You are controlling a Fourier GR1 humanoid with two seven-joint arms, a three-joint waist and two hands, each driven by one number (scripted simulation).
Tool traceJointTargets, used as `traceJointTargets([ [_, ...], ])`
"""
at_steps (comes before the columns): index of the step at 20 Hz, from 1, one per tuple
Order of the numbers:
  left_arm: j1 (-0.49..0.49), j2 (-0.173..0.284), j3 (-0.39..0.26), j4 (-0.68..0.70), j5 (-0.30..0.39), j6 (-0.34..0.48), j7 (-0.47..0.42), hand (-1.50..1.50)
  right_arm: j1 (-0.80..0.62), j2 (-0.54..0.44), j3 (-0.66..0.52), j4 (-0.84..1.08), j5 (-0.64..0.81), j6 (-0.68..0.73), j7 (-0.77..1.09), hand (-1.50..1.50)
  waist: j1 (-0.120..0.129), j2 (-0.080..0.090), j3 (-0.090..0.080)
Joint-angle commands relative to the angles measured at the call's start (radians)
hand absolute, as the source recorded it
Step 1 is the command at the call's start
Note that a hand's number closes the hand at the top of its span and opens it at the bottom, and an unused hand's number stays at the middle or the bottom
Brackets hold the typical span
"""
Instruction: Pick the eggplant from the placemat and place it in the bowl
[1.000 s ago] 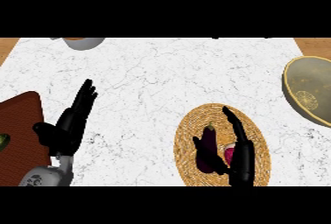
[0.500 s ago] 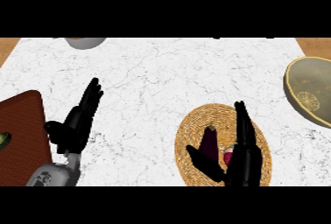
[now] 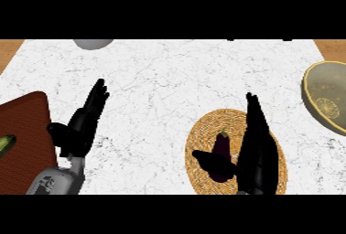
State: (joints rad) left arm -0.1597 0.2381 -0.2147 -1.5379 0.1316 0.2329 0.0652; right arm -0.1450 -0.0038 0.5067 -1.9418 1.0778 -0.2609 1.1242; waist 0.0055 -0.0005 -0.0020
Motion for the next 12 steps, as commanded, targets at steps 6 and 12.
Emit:
traceJointTargets([
  [6, -0.049, 0.011, 0.058, 0.04, 0.029, -0.041, 0.013, 0.0, -0.029, 0.004, 0.019, 0.079, -0.105, 0.104, 0.234, -1.5, -0.004, 0.001, 0.001],
  [12, -0.015, -0.035, 0.027, 0.055, -0.029, -0.018, -0.031, 0.0, 0.072, 0.004, 0.083, -0.014, -0.129, 0.077, 0.216, -1.5, -0.011, -0.001, 0.002],
])
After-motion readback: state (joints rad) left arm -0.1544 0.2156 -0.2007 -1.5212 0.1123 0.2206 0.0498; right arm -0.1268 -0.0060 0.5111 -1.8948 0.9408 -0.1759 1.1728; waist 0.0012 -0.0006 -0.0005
